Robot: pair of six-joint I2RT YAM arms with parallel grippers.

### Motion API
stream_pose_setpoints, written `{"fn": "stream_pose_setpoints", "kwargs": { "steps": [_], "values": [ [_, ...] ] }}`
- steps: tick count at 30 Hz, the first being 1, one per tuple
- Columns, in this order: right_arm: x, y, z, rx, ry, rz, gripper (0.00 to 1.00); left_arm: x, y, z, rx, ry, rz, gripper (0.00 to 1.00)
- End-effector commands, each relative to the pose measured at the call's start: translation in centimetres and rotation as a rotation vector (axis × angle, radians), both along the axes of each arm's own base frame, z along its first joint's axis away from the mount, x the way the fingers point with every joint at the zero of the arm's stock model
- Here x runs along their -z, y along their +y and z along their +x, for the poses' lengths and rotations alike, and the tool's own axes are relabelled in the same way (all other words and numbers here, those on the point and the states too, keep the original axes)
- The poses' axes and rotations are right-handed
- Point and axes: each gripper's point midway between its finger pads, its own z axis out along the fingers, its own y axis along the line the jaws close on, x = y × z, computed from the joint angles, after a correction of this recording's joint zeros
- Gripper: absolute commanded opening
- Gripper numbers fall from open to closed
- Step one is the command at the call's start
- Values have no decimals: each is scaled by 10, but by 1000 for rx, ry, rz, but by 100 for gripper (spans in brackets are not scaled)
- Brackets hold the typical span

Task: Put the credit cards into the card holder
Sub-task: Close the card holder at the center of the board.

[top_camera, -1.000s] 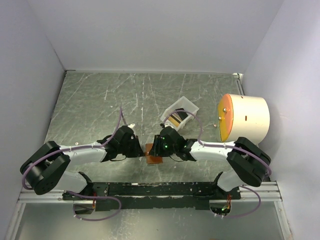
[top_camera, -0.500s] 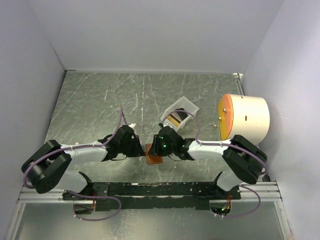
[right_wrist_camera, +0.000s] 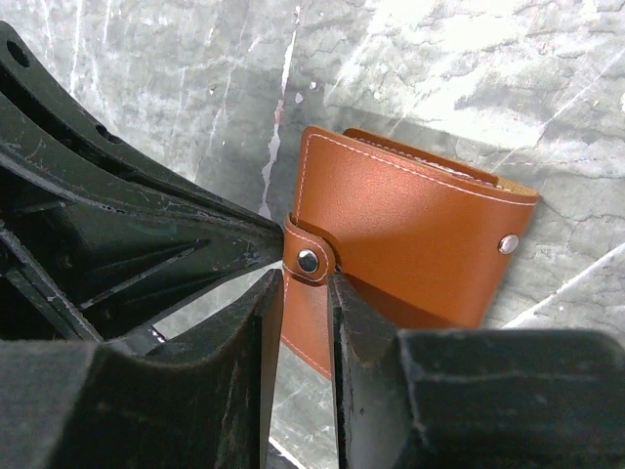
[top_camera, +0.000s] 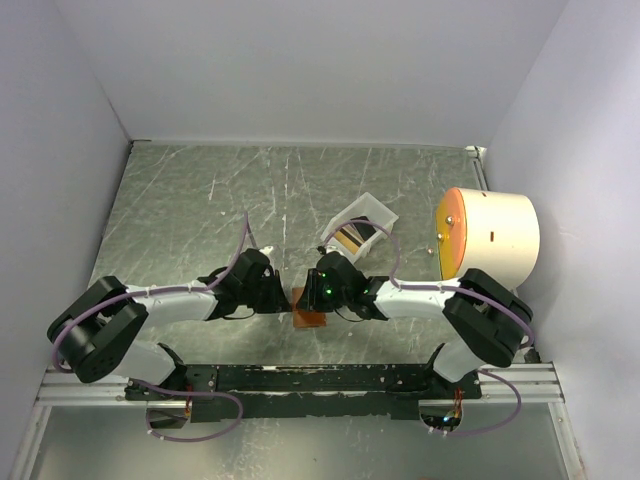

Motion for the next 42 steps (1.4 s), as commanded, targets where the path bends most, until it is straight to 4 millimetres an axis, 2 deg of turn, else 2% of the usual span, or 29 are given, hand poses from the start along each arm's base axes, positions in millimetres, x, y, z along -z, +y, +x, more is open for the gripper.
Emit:
{"fn": "stream_pose_setpoints", "kwargs": {
  "steps": [1, 7, 11, 16, 20, 25, 30, 35, 42],
  "values": [
    [4, 2, 2, 12, 6, -2, 25, -18, -16, 10, 34, -48, -69, 15],
    [0, -3, 5, 41, -4, -13, 25, -21, -11, 11, 3, -42, -49, 16],
    [2, -10, 6, 58, -12, -43, 25, -32, -8, 20, -46, -63, -55, 23],
    [-3, -10, 7, 65, -22, -38, 25, -33, -3, 31, -71, -35, -88, 23],
    [-7, -10, 10, 67, -34, -40, 25, -32, -4, 36, -63, -36, -77, 23],
    [-1, -6, 9, 53, -19, -43, 26, -36, -14, 41, -34, -50, -144, 28],
    [5, -7, 8, 49, -7, -63, 26, -19, -18, 38, -1, 0, -136, 29],
    [12, -10, 7, 44, 4, -98, 26, 5, -6, 28, -22, 64, -68, 21],
    [21, -10, 4, 25, 30, -128, 25, 14, 0, 22, -31, 86, -45, 17]
  ]
}}
